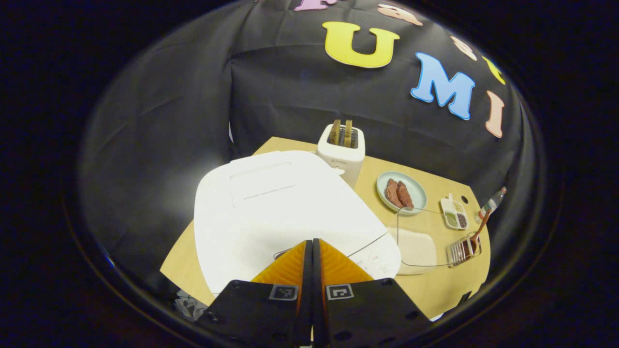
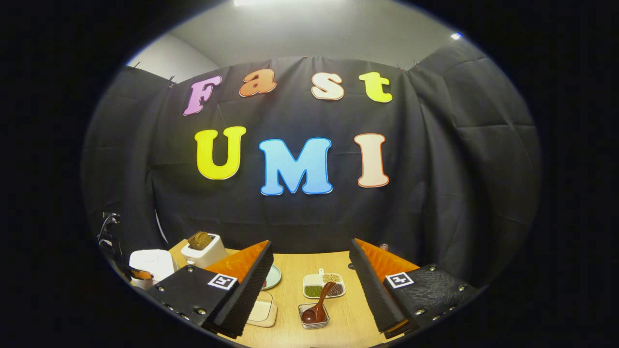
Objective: Close the left gripper, press the button to open the rice cooker; take a wooden spoon from the chopstick holder with the right hand, scoop a spoonful of rice and pour it into the rice cooker, then put the wooden spoon back into the chopstick holder.
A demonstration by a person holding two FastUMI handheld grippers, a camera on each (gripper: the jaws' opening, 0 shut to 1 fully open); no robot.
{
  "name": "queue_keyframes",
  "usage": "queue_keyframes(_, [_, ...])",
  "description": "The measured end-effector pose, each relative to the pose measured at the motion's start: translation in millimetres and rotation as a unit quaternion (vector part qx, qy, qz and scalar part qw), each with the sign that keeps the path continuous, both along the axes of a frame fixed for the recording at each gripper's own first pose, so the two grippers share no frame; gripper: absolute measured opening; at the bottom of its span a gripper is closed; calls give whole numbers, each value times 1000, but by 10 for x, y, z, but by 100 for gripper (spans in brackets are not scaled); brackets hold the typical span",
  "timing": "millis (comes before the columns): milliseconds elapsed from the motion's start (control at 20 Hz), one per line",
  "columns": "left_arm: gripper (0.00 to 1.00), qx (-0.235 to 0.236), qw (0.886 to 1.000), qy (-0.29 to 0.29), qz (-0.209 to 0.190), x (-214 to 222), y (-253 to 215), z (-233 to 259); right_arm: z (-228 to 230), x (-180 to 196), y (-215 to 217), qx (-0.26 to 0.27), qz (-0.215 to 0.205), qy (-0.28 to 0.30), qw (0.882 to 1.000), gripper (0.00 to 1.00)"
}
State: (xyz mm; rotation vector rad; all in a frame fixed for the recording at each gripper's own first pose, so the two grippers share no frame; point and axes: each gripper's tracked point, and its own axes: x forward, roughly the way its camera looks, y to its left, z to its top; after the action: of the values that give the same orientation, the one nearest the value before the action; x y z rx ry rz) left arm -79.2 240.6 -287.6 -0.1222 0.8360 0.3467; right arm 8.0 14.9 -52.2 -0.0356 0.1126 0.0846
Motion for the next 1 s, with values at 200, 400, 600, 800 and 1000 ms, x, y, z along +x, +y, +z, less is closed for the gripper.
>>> queue_keyframes(200, [17, 92, 989, -113, -12, 266, 82, 800, -4, 3, -11, 2, 0, -2, 1000, 96])
queue_keyframes(400, [80, 136, 972, -192, -20, 480, 74, 1505, -35, 24, 0, 3, 0, 1, 1000, 96])
queue_keyframes(600, [76, 137, 964, -228, -21, 528, 13, 1856, -46, 25, -7, -2, -2, -1, 1000, 96])
queue_keyframes(800, [80, 125, 953, -274, -32, 577, -153, 2193, -60, 34, -39, -4, -13, -3, 1000, 96])
queue_keyframes(1000, [97, 111, 943, -310, -56, 590, -373, 2415, -116, 19, -82, -6, -29, -7, 1000, 96])
